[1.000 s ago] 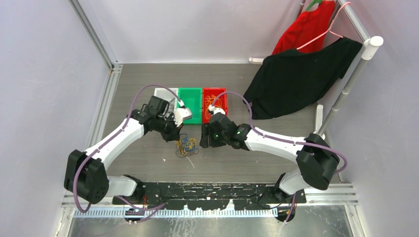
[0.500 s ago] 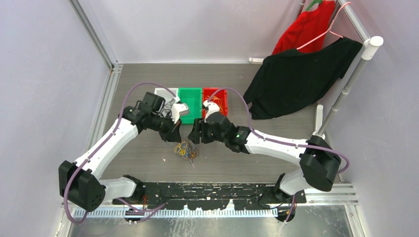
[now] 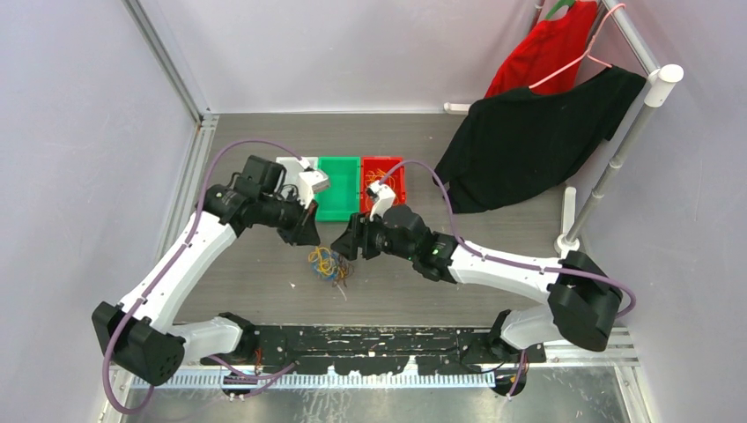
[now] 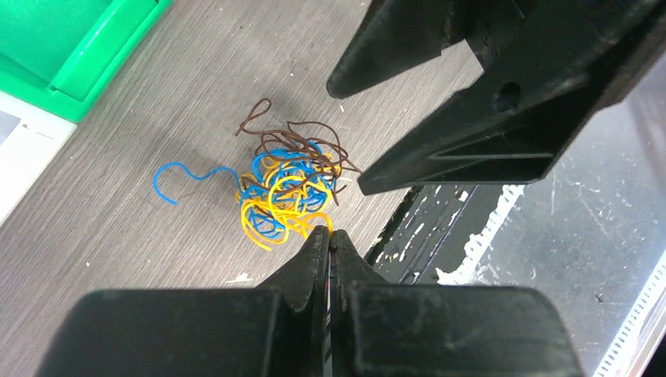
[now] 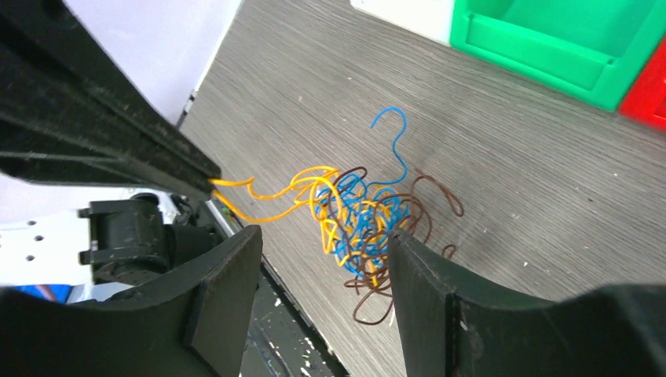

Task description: Untangle the cables

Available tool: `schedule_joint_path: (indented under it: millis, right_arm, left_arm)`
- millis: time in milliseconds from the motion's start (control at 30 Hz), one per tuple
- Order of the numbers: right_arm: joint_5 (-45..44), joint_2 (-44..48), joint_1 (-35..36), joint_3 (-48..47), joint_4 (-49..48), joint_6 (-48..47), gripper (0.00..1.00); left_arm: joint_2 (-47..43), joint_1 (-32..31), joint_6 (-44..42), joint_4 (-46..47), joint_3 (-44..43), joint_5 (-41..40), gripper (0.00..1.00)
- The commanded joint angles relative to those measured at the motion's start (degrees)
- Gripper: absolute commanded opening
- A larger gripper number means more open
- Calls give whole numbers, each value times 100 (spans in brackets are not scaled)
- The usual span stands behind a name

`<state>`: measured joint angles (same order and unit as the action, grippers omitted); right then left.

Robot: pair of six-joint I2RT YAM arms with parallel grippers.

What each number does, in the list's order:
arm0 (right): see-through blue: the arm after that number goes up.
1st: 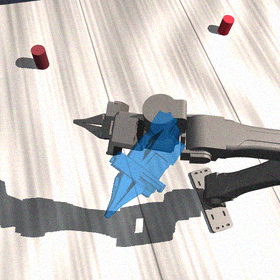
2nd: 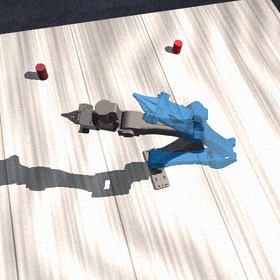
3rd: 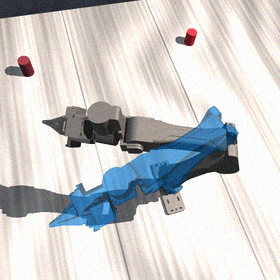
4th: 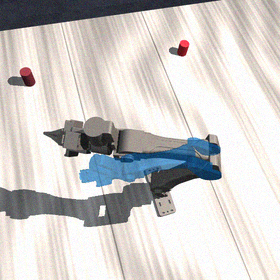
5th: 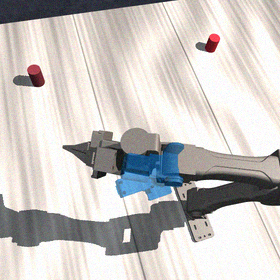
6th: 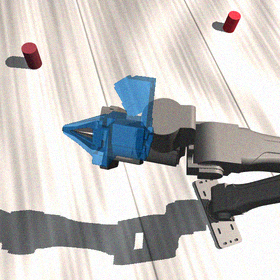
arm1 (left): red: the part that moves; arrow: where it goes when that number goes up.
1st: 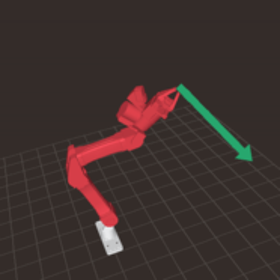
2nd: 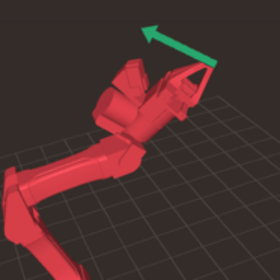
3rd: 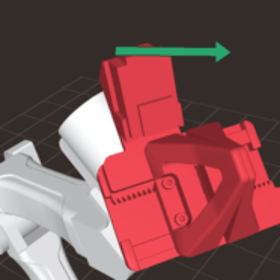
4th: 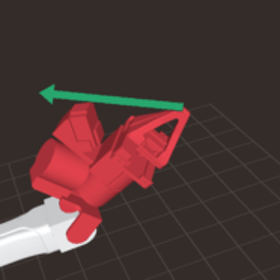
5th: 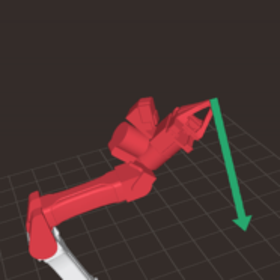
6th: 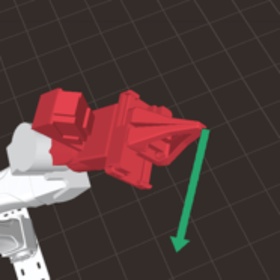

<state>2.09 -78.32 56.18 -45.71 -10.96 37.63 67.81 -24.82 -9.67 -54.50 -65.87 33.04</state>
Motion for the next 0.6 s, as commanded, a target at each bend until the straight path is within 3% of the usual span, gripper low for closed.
schedule_joint_path:
  millis: [0, 267, 567]
  right_arm:
    - [314, 322, 41, 33, -675, -80, 65]
    - [310, -98, 139, -320, -723, -134, 65]
    - [123, -252, 156, -585, -668, -157, 64]
  left_arm:
    - [-86, 21, 446, -53, -514, 46, 0]
    - [1, 23, 712, -519, -1282, 490, 0]
    - [-119, 20, 614, -706, -1378, 827, 0]
